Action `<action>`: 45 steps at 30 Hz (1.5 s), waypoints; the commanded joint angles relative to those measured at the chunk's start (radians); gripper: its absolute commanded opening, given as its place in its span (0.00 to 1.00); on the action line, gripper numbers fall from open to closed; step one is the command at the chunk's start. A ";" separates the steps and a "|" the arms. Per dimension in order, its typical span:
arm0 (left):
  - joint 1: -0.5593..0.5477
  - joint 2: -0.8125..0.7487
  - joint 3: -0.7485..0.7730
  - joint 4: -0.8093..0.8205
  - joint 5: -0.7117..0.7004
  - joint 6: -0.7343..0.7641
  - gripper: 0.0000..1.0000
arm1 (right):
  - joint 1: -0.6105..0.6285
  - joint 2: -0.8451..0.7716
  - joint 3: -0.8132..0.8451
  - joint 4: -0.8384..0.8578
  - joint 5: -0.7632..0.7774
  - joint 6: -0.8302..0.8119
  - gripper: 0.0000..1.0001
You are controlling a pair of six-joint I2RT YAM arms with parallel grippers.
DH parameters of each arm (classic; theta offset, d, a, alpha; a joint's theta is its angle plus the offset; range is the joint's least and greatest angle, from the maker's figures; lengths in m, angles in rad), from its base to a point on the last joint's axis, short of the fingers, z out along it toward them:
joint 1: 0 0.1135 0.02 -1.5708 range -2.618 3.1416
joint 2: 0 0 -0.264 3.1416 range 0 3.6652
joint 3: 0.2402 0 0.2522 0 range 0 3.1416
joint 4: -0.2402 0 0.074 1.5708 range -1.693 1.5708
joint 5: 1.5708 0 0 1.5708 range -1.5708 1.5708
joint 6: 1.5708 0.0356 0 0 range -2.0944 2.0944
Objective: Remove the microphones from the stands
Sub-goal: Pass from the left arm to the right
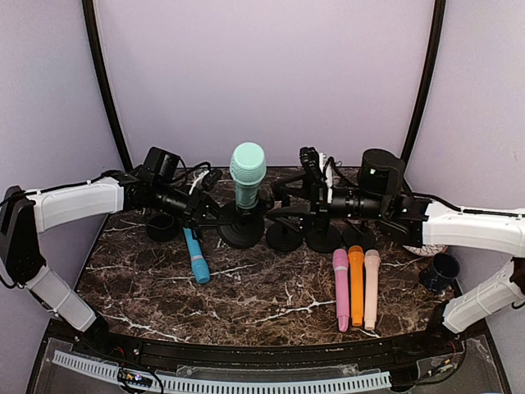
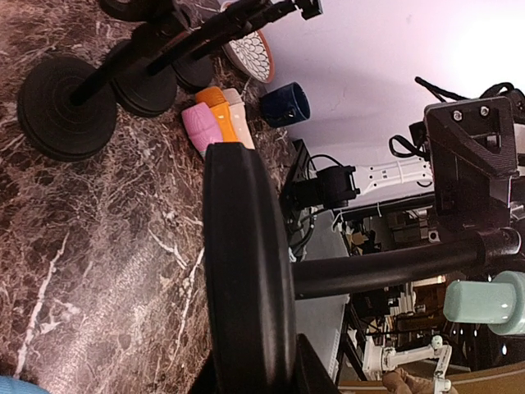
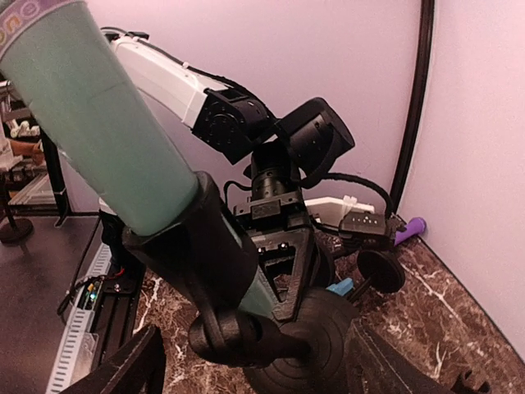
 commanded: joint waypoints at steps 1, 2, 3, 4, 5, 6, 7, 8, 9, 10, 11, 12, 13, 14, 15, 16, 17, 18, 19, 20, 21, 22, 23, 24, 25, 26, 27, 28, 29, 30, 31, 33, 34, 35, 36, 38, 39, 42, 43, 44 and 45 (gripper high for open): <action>-0.024 0.003 0.055 0.031 0.116 0.031 0.00 | 0.021 0.027 0.012 0.085 -0.062 -0.009 0.68; -0.027 0.007 0.056 0.031 0.118 0.030 0.00 | 0.025 0.031 0.020 0.068 -0.070 -0.013 0.64; -0.028 0.011 0.057 0.031 0.119 0.031 0.00 | 0.028 0.034 0.026 0.053 -0.075 -0.020 0.61; -0.028 0.014 0.059 0.032 0.120 0.031 0.00 | 0.031 0.037 0.033 0.039 -0.077 -0.029 0.57; -0.029 0.016 0.061 0.033 0.121 0.031 0.00 | 0.033 0.038 0.039 0.023 -0.076 -0.039 0.54; -0.030 0.016 0.062 0.034 0.122 0.031 0.00 | 0.034 0.041 0.042 0.011 -0.075 -0.044 0.50; -0.030 0.017 0.065 0.037 0.124 0.031 0.00 | 0.036 0.041 0.045 0.002 -0.073 -0.048 0.47; -0.030 0.017 0.066 0.036 0.124 0.031 0.00 | 0.036 0.042 0.046 -0.004 -0.070 -0.050 0.45; -0.030 0.018 0.068 0.037 0.124 0.031 0.00 | 0.037 0.041 0.045 -0.006 -0.067 -0.051 0.43; -0.030 0.021 0.069 0.035 0.123 0.033 0.00 | 0.037 0.039 0.044 -0.007 -0.065 -0.051 0.42; -0.030 0.024 0.071 0.030 0.122 0.034 0.00 | 0.038 0.038 0.043 -0.004 -0.065 -0.048 0.41; -0.030 0.028 0.072 0.027 0.123 0.036 0.00 | 0.039 0.038 0.044 -0.001 -0.069 -0.044 0.39; -0.030 0.030 0.074 0.024 0.122 0.038 0.00 | 0.039 0.039 0.047 0.003 -0.073 -0.039 0.38; -0.030 0.034 0.075 0.022 0.121 0.041 0.00 | 0.039 0.037 0.048 0.007 -0.077 -0.035 0.36; -0.030 0.036 0.080 0.017 0.119 0.044 0.00 | 0.039 0.037 0.051 0.009 -0.078 -0.033 0.33; -0.030 0.039 0.083 0.014 0.118 0.048 0.00 | 0.039 0.040 0.059 0.002 -0.078 -0.033 0.30; -0.030 0.039 0.088 0.012 0.118 0.049 0.00 | 0.039 0.042 0.068 -0.010 -0.077 -0.038 0.27; -0.030 0.041 0.092 0.012 0.117 0.048 0.00 | 0.039 0.045 0.076 -0.028 -0.070 -0.045 0.25; -0.030 0.043 0.096 0.013 0.117 0.048 0.00 | 0.039 0.049 0.083 -0.044 -0.064 -0.052 0.22; -0.030 0.045 0.098 0.012 0.119 0.050 0.00 | 0.039 0.051 0.087 -0.057 -0.057 -0.056 0.18; -0.030 0.047 0.104 0.006 0.118 0.053 0.00 | 0.039 0.053 0.089 -0.065 -0.047 -0.057 0.15; -0.030 0.049 0.107 0.002 0.114 0.059 0.00 | 0.039 0.054 0.089 -0.070 -0.039 -0.056 0.12; -0.030 0.050 0.109 0.000 0.111 0.063 0.00 | 0.039 0.054 0.087 -0.070 -0.025 -0.052 0.07; -0.030 0.053 0.110 0.000 0.103 0.064 0.00 | 0.039 0.054 0.085 -0.066 -0.010 -0.044 0.02; -0.030 0.055 0.109 0.002 0.099 0.065 0.00 | 0.039 0.053 0.084 -0.063 0.007 -0.037 0.00; -0.030 0.057 0.109 0.003 0.085 0.066 0.02 | 0.039 0.049 0.082 -0.058 0.029 -0.027 0.00; -0.029 0.061 0.108 0.003 0.078 0.070 0.06 | 0.039 0.047 0.081 -0.053 0.058 -0.016 0.00; -0.029 0.062 0.107 0.005 0.057 0.072 0.15 | 0.039 0.044 0.078 -0.046 0.087 -0.005 0.00; -0.029 0.062 0.107 0.006 0.045 0.080 0.20 | 0.039 0.041 0.075 -0.037 0.114 0.006 0.00; -0.028 0.060 0.107 0.005 0.020 0.084 0.29 | 0.040 0.037 0.070 -0.025 0.146 0.018 0.00; -0.026 0.056 0.107 0.006 -0.007 0.093 0.38 | 0.040 0.033 0.065 -0.010 0.172 0.029 0.00; -0.020 0.049 0.104 0.009 -0.051 0.102 0.50 | 0.041 0.030 0.050 0.012 0.220 0.048 0.00; -0.018 0.044 0.100 0.009 -0.067 0.105 0.53 | 0.040 0.031 0.046 0.022 0.246 0.056 0.00; -0.011 0.035 0.098 0.009 -0.096 0.109 0.58 | 0.039 0.032 0.043 0.027 0.260 0.063 0.00; -0.001 0.031 0.088 0.015 -0.108 0.111 0.60 | 0.040 0.036 0.043 0.031 0.275 0.070 0.00; 0.017 0.017 0.068 0.021 -0.143 0.113 0.63 | 0.040 0.052 0.044 0.033 0.293 0.072 0.00; 0.024 0.006 0.061 0.023 -0.167 0.115 0.65 | 0.041 0.063 0.047 0.035 0.298 0.090 0.00; 0.058 -0.024 0.030 0.003 -0.240 0.140 0.67 | 0.040 0.092 0.048 0.051 0.319 0.127 0.00; 0.065 -0.029 0.025 -0.017 -0.291 0.151 0.68 | 0.041 0.101 0.048 0.057 0.324 0.138 0.00; 0.075 -0.048 0.025 -0.029 -0.347 0.176 0.68 | 0.041 0.111 0.050 0.065 0.331 0.146 0.00; 0.079 -0.057 0.025 -0.048 -0.380 0.190 0.68 | 0.041 0.122 0.055 0.068 0.335 0.153 0.00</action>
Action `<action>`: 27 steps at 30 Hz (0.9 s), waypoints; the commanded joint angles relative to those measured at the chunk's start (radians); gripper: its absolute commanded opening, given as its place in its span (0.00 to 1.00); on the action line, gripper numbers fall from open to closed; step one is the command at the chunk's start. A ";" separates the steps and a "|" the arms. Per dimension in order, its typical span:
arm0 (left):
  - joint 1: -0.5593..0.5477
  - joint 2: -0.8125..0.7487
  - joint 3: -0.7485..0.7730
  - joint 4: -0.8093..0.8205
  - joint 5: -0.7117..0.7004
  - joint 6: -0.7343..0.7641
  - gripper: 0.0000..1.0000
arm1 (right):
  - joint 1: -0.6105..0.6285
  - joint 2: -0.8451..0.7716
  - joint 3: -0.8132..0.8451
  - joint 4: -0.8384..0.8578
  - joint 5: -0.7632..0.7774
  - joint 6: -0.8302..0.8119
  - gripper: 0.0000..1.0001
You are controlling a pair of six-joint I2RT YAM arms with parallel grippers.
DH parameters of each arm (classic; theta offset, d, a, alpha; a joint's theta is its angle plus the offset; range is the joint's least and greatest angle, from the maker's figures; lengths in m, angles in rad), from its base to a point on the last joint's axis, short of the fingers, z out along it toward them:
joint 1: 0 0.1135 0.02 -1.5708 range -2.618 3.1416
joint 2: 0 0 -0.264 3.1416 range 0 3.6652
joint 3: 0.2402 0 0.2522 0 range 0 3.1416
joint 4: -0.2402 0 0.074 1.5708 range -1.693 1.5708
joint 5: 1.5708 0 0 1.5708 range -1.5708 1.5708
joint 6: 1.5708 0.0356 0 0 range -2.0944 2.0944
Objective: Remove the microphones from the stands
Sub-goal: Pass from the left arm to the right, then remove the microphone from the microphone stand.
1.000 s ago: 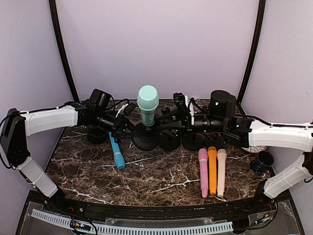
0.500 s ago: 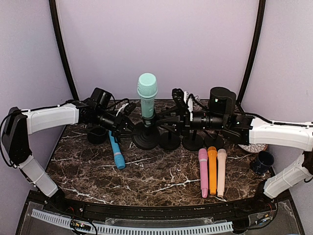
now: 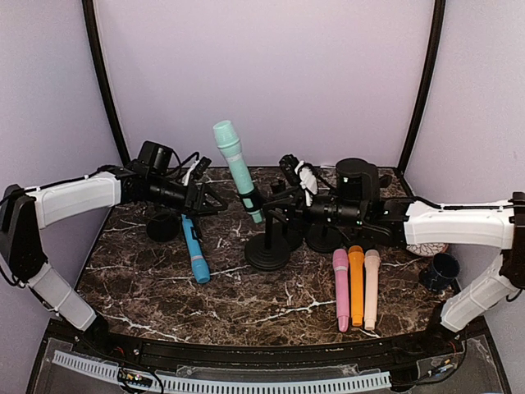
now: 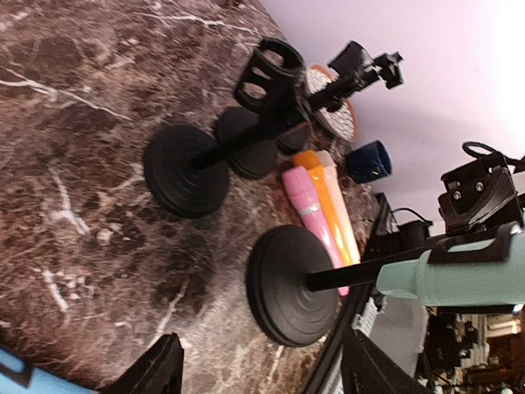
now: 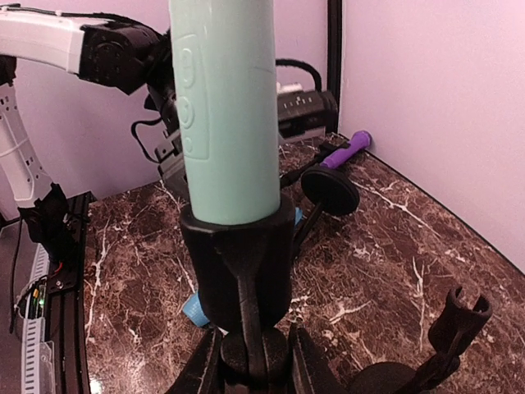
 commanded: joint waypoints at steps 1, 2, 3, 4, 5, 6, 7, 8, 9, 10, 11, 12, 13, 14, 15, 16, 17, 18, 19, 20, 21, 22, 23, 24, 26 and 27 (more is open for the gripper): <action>0.036 -0.105 -0.018 -0.044 -0.237 0.105 0.69 | 0.008 0.022 0.027 0.148 0.051 0.067 0.00; 0.039 -0.121 -0.021 -0.045 -0.270 0.118 0.69 | 0.008 0.035 0.037 0.146 0.059 0.073 0.00; 0.046 -0.154 -0.024 -0.042 -0.330 0.145 0.70 | 0.009 0.048 0.049 0.142 0.066 0.077 0.00; 0.051 -0.170 -0.031 -0.027 -0.355 0.157 0.70 | 0.010 0.060 0.060 0.142 0.076 0.082 0.00; 0.062 -0.205 -0.036 -0.017 -0.400 0.179 0.71 | 0.010 0.070 0.065 0.147 0.086 0.087 0.00; 0.069 -0.223 -0.052 0.013 -0.419 0.187 0.72 | 0.010 0.079 0.070 0.156 0.099 0.090 0.00; 0.084 -0.260 -0.061 0.034 -0.451 0.198 0.74 | 0.011 0.089 0.072 0.166 0.110 0.094 0.00; 0.100 -0.278 -0.083 0.072 -0.465 0.201 0.75 | 0.011 0.100 0.076 0.176 0.116 0.099 0.00; 0.107 -0.312 -0.095 0.093 -0.493 0.204 0.76 | 0.011 0.113 0.084 0.186 0.122 0.102 0.00; 0.118 -0.329 -0.118 0.133 -0.509 0.205 0.77 | 0.012 0.128 0.088 0.195 0.126 0.105 0.00; 0.120 -0.360 -0.133 0.153 -0.543 0.212 0.77 | 0.013 0.142 0.092 0.209 0.134 0.107 0.00; 0.123 -0.375 -0.160 0.194 -0.560 0.218 0.77 | 0.014 0.158 0.097 0.225 0.139 0.109 0.00; 0.123 -0.402 -0.188 0.212 -0.588 0.234 0.78 | 0.014 0.171 0.105 0.241 0.142 0.110 0.00; 0.123 -0.412 -0.199 0.237 -0.600 0.243 0.78 | 0.014 0.193 0.114 0.257 0.146 0.111 0.00; 0.124 -0.430 -0.216 0.241 -0.619 0.257 0.78 | 0.014 0.210 0.125 0.269 0.149 0.110 0.00; 0.124 -0.443 -0.222 0.245 -0.627 0.272 0.78 | 0.014 0.226 0.137 0.283 0.155 0.107 0.00; 0.124 -0.447 -0.231 0.245 -0.634 0.281 0.78 | 0.014 0.246 0.149 0.298 0.160 0.104 0.00; 0.124 -0.455 -0.235 0.246 -0.637 0.294 0.78 | 0.014 0.265 0.162 0.316 0.164 0.101 0.00; 0.124 -0.459 -0.243 0.246 -0.644 0.299 0.78 | 0.014 0.286 0.175 0.331 0.171 0.095 0.00; 0.124 -0.466 -0.247 0.246 -0.650 0.302 0.78 | 0.014 0.308 0.188 0.345 0.177 0.090 0.00; 0.124 -0.469 -0.253 0.246 -0.652 0.302 0.78 | 0.014 0.329 0.201 0.359 0.183 0.088 0.00; 0.124 -0.474 -0.255 0.246 -0.649 0.306 0.78 | 0.014 0.348 0.212 0.376 0.191 0.085 0.00; 0.124 -0.478 -0.261 0.267 -0.647 0.307 0.78 | 0.013 0.366 0.223 0.392 0.200 0.082 0.00; 0.124 -0.486 -0.263 0.272 -0.645 0.312 0.78 | 0.012 0.382 0.232 0.411 0.206 0.081 0.00; 0.124 -0.497 -0.268 0.276 -0.648 0.317 0.78 | 0.011 0.412 0.248 0.444 0.216 0.081 0.00; 0.124 -0.500 -0.272 0.276 -0.651 0.318 0.78 | 0.010 0.429 0.257 0.460 0.221 0.080 0.00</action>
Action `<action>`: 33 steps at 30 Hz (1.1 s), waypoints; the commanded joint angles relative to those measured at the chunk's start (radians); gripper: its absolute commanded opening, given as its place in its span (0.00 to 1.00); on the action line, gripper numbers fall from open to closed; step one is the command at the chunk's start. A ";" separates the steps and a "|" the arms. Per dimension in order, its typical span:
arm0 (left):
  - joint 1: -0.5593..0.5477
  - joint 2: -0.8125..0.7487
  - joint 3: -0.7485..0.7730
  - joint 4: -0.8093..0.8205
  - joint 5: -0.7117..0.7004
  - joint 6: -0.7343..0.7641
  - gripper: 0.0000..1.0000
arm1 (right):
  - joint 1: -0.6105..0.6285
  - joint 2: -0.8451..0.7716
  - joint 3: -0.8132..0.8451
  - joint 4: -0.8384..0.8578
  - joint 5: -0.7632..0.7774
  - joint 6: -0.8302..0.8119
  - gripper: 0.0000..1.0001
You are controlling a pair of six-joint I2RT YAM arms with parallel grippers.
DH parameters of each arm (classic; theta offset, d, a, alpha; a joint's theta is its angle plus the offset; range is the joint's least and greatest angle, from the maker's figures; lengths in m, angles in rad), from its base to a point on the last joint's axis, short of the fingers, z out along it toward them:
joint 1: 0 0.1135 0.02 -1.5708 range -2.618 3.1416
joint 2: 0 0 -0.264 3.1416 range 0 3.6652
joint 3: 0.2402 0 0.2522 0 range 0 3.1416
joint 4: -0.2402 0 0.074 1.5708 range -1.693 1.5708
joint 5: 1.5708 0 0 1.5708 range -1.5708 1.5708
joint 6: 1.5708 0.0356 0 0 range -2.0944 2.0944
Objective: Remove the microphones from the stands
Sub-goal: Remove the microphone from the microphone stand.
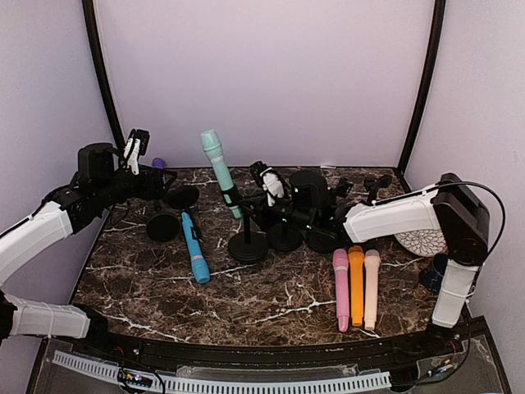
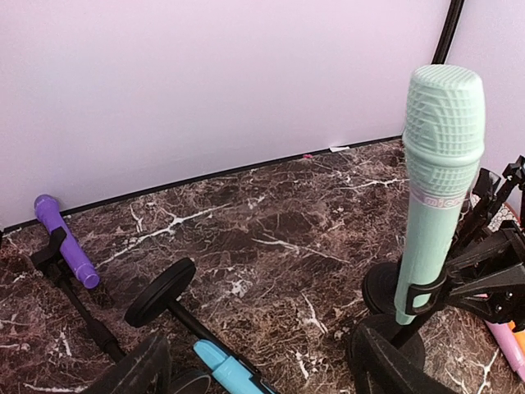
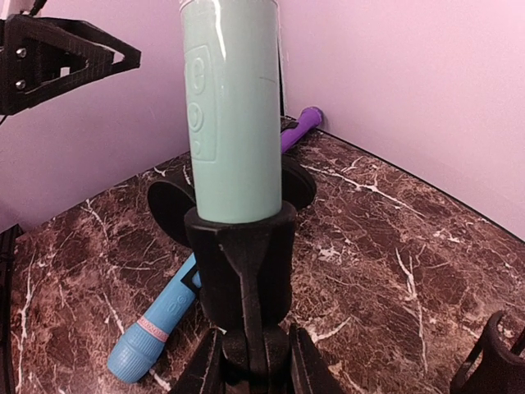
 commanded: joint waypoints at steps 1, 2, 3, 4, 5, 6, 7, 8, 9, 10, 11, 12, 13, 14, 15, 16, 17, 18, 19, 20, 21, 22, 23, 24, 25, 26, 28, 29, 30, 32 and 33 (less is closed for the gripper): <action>0.001 -0.053 -0.019 0.052 -0.024 0.034 0.78 | 0.002 0.041 0.088 0.255 0.043 -0.008 0.00; 0.001 -0.057 -0.023 0.054 -0.025 0.035 0.78 | 0.000 0.055 0.097 0.264 0.047 -0.009 0.00; 0.001 -0.061 -0.024 0.054 -0.027 0.037 0.78 | -0.002 0.071 0.105 0.273 0.047 -0.010 0.00; 0.001 -0.063 -0.026 0.057 -0.026 0.038 0.78 | -0.004 0.083 0.113 0.280 0.046 -0.012 0.00; 0.001 -0.065 -0.029 0.058 -0.024 0.037 0.78 | -0.008 0.096 0.121 0.287 0.046 -0.016 0.00; 0.001 -0.066 -0.030 0.060 -0.024 0.037 0.78 | -0.009 0.109 0.125 0.294 0.046 -0.020 0.00; 0.001 -0.066 -0.031 0.060 -0.022 0.036 0.78 | -0.010 0.116 0.128 0.298 0.049 -0.027 0.00; 0.001 -0.067 -0.031 0.062 -0.022 0.035 0.78 | -0.012 0.124 0.130 0.301 0.053 -0.034 0.00; 0.001 -0.067 -0.031 0.062 -0.022 0.036 0.78 | -0.013 0.129 0.130 0.304 0.057 -0.042 0.00; 0.001 -0.069 -0.032 0.063 -0.022 0.036 0.78 | -0.015 0.133 0.130 0.309 0.058 -0.048 0.00; 0.001 -0.070 -0.033 0.066 -0.023 0.035 0.78 | -0.018 0.138 0.128 0.313 0.058 -0.049 0.00; 0.001 -0.071 -0.034 0.066 -0.021 0.035 0.78 | -0.020 0.141 0.126 0.319 0.058 -0.049 0.00; 0.001 -0.072 -0.035 0.069 -0.020 0.035 0.78 | -0.024 0.144 0.123 0.328 0.058 -0.047 0.00; 0.001 -0.071 -0.035 0.069 -0.018 0.035 0.78 | -0.026 0.148 0.119 0.335 0.058 -0.043 0.00; 0.001 -0.070 -0.036 0.069 -0.017 0.037 0.78 | -0.029 0.151 0.115 0.343 0.058 -0.041 0.00; 0.001 -0.069 -0.036 0.069 -0.016 0.037 0.78 | -0.030 0.153 0.111 0.352 0.057 -0.042 0.00; 0.001 -0.069 -0.036 0.069 -0.016 0.037 0.78 | -0.030 0.155 0.105 0.361 0.058 -0.045 0.00; 0.001 -0.069 -0.035 0.070 -0.013 0.037 0.78 | -0.032 0.158 0.101 0.371 0.058 -0.049 0.00; 0.001 -0.069 -0.036 0.070 -0.013 0.038 0.78 | -0.032 0.162 0.097 0.380 0.080 -0.052 0.00; 0.001 -0.069 -0.037 0.071 -0.013 0.038 0.78 | -0.032 0.167 0.095 0.388 0.087 -0.056 0.00; 0.001 -0.069 -0.038 0.072 -0.012 0.038 0.78 | -0.032 0.176 0.096 0.395 0.088 -0.059 0.00; 0.001 -0.069 -0.038 0.072 -0.011 0.039 0.78 | -0.034 0.182 0.097 0.403 0.089 -0.063 0.00; 0.001 -0.069 -0.038 0.073 -0.011 0.038 0.78 | -0.035 0.188 0.098 0.409 0.089 -0.067 0.00; 0.001 -0.070 -0.039 0.073 -0.010 0.038 0.78 | -0.037 0.194 0.100 0.413 0.089 -0.070 0.00; 0.001 -0.070 -0.040 0.074 -0.009 0.039 0.78 | -0.039 0.198 0.102 0.416 0.089 -0.074 0.00; 0.001 -0.070 -0.041 0.076 -0.009 0.040 0.78 | -0.038 0.202 0.101 0.423 0.088 -0.078 0.00; 0.001 -0.070 -0.041 0.077 -0.005 0.041 0.78 | -0.042 0.207 0.100 0.429 0.086 -0.081 0.00; 0.001 -0.072 -0.042 0.077 -0.003 0.041 0.78 | -0.042 0.210 0.098 0.431 0.084 -0.082 0.00; 0.001 -0.071 -0.043 0.080 -0.001 0.041 0.78 | -0.044 0.214 0.098 0.432 0.083 -0.081 0.00; 0.001 -0.070 -0.043 0.082 0.008 0.040 0.78 | -0.045 0.220 0.092 0.438 0.082 -0.083 0.00; 0.001 -0.068 -0.043 0.082 0.015 0.039 0.78 | -0.045 0.221 0.088 0.444 0.081 -0.085 0.00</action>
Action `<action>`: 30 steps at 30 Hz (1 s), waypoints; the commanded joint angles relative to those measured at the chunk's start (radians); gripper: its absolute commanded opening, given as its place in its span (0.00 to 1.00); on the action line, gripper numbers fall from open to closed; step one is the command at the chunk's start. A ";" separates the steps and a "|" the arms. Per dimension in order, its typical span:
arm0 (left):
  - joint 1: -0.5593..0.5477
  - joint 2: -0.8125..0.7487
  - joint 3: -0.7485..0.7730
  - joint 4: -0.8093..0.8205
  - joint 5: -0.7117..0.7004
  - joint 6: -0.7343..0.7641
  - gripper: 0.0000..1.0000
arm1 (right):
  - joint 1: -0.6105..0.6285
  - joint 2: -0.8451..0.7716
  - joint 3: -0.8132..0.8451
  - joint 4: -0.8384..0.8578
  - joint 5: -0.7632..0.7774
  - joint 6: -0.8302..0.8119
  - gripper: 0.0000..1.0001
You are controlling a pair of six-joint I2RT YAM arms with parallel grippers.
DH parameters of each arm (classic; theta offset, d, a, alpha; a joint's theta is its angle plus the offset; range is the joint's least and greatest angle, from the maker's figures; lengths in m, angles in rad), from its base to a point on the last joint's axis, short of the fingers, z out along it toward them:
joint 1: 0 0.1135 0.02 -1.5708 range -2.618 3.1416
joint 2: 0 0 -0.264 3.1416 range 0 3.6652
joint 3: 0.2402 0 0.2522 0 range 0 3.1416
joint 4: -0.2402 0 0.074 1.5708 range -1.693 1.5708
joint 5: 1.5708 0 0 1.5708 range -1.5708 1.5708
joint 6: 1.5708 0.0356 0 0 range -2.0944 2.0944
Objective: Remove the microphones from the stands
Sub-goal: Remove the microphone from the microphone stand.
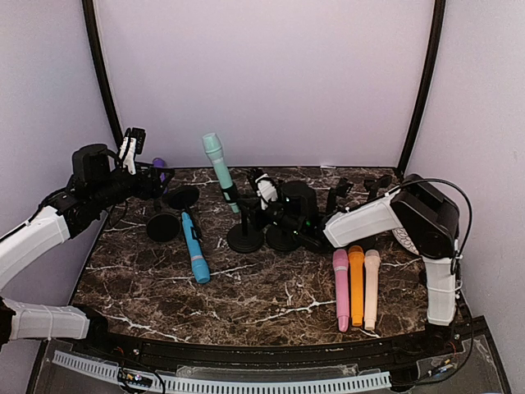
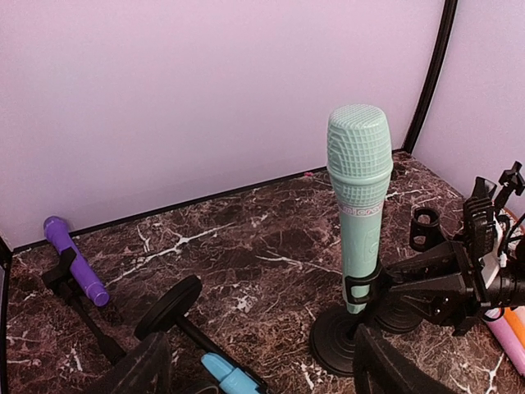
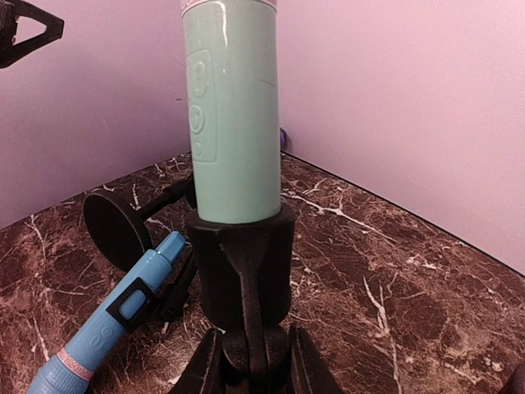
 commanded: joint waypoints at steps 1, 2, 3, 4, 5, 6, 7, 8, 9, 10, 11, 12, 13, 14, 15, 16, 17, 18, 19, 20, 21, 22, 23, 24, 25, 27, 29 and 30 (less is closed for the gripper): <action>0.001 -0.020 -0.011 0.032 0.031 0.012 0.78 | -0.008 -0.012 0.007 0.192 0.004 -0.012 0.00; 0.001 -0.018 -0.011 0.032 0.042 0.011 0.78 | -0.010 -0.013 0.002 0.193 0.004 -0.012 0.00; 0.001 -0.017 -0.011 0.037 0.049 0.011 0.78 | -0.009 -0.013 -0.002 0.193 0.005 -0.010 0.00; 0.001 -0.012 -0.010 0.039 0.075 0.010 0.78 | -0.010 -0.014 -0.006 0.192 0.004 -0.010 0.00; 0.001 -0.003 -0.008 0.045 0.091 0.008 0.79 | -0.010 -0.016 -0.012 0.193 0.002 -0.010 0.00; 0.001 0.003 -0.003 0.050 0.129 -0.005 0.79 | -0.010 -0.019 -0.018 0.191 -0.003 -0.009 0.00; 0.001 0.019 0.000 0.066 0.151 -0.015 0.79 | -0.010 -0.022 -0.025 0.186 -0.005 -0.007 0.00; 0.001 0.028 0.010 0.076 0.191 -0.042 0.80 | -0.009 -0.024 -0.031 0.180 -0.008 -0.008 0.00; 0.001 0.055 0.016 0.099 0.233 -0.079 0.80 | -0.010 -0.027 -0.038 0.174 -0.010 -0.009 0.00; 0.001 0.071 0.036 0.108 0.253 -0.096 0.80 | -0.009 -0.030 -0.045 0.170 -0.011 -0.009 0.00; 0.001 0.107 0.051 0.120 0.298 -0.130 0.80 | -0.010 -0.034 -0.052 0.167 -0.011 -0.009 0.00; 0.001 0.129 0.079 0.125 0.316 -0.145 0.80 | -0.009 -0.038 -0.059 0.166 -0.011 -0.010 0.00; 0.000 0.169 0.095 0.128 0.348 -0.172 0.81 | -0.010 -0.042 -0.067 0.164 -0.011 -0.010 0.00; 0.000 0.190 0.126 0.137 0.362 -0.182 0.81 | -0.010 -0.045 -0.071 0.161 -0.011 -0.010 0.00; -0.001 0.232 0.143 0.140 0.385 -0.200 0.81 | -0.010 -0.047 -0.074 0.156 -0.011 -0.010 0.00; -0.001 0.251 0.174 0.149 0.394 -0.209 0.81 | -0.010 -0.049 -0.076 0.152 -0.011 -0.009 0.00; -0.003 0.287 0.190 0.154 0.410 -0.223 0.81 | -0.009 -0.050 -0.078 0.148 -0.011 -0.007 0.00; -0.004 0.304 0.221 0.166 0.417 -0.230 0.81 | -0.010 -0.051 -0.080 0.143 -0.011 -0.006 0.00; -0.008 0.336 0.253 0.174 0.433 -0.242 0.81 | -0.010 -0.053 -0.083 0.142 -0.011 -0.006 0.00; -0.010 0.366 0.267 0.186 0.441 -0.246 0.82 | -0.010 -0.056 -0.085 0.137 -0.011 -0.005 0.00; -0.017 0.380 0.300 0.190 0.450 -0.249 0.82 | -0.010 -0.056 -0.087 0.133 -0.011 -0.005 0.00; -0.024 0.409 0.314 0.195 0.453 -0.249 0.82 | -0.008 -0.058 -0.088 0.128 -0.011 -0.007 0.00; -0.028 0.422 0.344 0.197 0.456 -0.243 0.82 | -0.010 -0.058 -0.088 0.122 -0.011 -0.008 0.00; -0.035 0.452 0.360 0.196 0.458 -0.240 0.82 | -0.010 -0.059 -0.088 0.116 -0.011 -0.008 0.00; -0.038 0.467 0.386 0.195 0.460 -0.234 0.83 | -0.010 -0.061 -0.088 0.112 -0.011 -0.010 0.00; -0.046 0.511 0.426 0.185 0.463 -0.224 0.83 | -0.010 -0.063 -0.088 0.103 -0.030 -0.012 0.00; -0.052 0.551 0.457 0.168 0.466 -0.222 0.85 | -0.009 -0.064 -0.085 0.093 -0.040 -0.014 0.00; -0.057 0.570 0.464 0.166 0.473 -0.221 0.86 | -0.009 -0.064 -0.083 0.090 -0.040 -0.015 0.00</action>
